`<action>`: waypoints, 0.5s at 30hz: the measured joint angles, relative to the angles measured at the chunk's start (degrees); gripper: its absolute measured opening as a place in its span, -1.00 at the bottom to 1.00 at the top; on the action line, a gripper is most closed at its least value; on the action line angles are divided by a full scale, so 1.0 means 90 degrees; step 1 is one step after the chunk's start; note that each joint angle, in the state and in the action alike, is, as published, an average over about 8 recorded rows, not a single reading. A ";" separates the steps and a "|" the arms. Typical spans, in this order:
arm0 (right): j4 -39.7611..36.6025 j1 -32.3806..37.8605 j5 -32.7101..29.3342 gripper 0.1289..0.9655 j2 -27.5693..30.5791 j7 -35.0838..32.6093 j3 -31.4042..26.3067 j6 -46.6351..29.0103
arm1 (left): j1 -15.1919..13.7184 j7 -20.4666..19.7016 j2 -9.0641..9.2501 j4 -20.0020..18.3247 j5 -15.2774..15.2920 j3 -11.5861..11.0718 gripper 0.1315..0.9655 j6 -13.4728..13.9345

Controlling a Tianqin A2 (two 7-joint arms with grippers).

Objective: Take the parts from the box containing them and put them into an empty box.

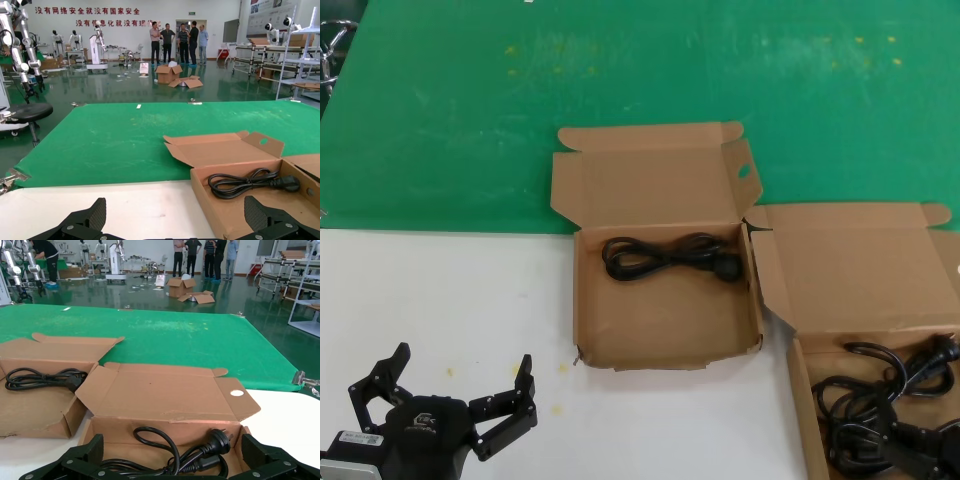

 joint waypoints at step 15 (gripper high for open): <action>0.0000 0.0000 0.0000 1.00 0.0000 0.0000 0.0000 0.0000 | 0.0000 0.0000 0.0000 0.0000 0.0000 0.0000 1.00 0.0000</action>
